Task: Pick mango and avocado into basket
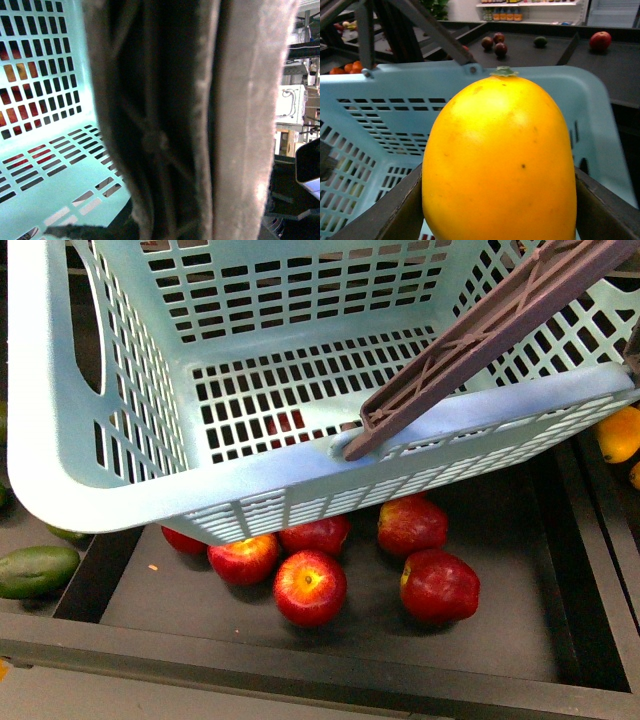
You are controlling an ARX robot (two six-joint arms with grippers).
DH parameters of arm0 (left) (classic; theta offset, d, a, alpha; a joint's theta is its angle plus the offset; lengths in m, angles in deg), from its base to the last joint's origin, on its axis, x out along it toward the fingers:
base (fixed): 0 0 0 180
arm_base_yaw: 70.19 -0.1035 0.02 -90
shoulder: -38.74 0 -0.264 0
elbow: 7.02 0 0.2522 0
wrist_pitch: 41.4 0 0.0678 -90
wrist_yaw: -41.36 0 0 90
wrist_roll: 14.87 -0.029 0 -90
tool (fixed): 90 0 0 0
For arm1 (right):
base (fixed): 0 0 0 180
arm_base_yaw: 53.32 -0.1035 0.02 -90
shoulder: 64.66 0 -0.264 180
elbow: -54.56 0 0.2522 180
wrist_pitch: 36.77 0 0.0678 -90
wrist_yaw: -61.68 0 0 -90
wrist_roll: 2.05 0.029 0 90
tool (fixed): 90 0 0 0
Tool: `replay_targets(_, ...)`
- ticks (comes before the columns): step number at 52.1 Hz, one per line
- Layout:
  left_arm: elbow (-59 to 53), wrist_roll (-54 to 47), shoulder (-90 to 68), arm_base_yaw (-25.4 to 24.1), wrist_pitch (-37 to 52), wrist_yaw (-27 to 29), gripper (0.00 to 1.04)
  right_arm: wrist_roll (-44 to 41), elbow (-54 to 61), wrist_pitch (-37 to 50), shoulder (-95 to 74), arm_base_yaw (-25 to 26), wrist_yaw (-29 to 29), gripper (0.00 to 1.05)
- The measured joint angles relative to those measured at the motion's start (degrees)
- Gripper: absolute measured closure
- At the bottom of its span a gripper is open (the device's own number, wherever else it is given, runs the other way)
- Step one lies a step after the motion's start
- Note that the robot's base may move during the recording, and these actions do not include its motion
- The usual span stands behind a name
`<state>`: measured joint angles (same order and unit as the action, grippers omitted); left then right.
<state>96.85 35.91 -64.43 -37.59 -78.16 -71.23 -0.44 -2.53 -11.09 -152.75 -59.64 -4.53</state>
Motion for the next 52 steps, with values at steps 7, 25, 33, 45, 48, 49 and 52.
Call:
replay_targets(7, 0.0, 0.0, 0.0, 0.0, 0.0, 0.0, 0.89, 0.17, -0.15, -0.72, 0.2, -1.07, -1.46, 0.07)
replay_targets(25, -0.35, -0.24, -0.02, -0.04, -0.22, 0.33, 0.9, 4.98, 2.34, -4.0, 8.92, 7.45, -15.32, 0.09)
replay_targets(33, -0.35, 0.0, -0.02, 0.13, -0.22, -0.13, 0.9, 1.14, 7.67, 2.12, 11.67, 6.86, -23.1, 0.28)
replay_targets(45, -0.35, -0.17, 0.0, 0.17, -0.22, 0.13, 0.9, -1.03, 21.53, 6.34, 20.15, 6.6, -23.63, 0.73)
replay_targets(48, -0.35, -0.15, -0.02, 0.17, -0.22, 0.11, 0.9, -1.09, 24.2, 6.69, 22.32, 6.6, -23.63, 0.85)
replay_targets(49, -0.35, -0.15, 0.0, 0.17, -0.22, 0.09, 0.9, -1.14, 25.33, 6.75, 23.3, 6.6, -23.63, 0.9)
replay_targets(52, -0.35, -0.13, 0.0, 0.17, -0.22, 0.09, 0.9, -1.2, 27.43, 6.84, 25.27, 6.6, -23.63, 1.01)
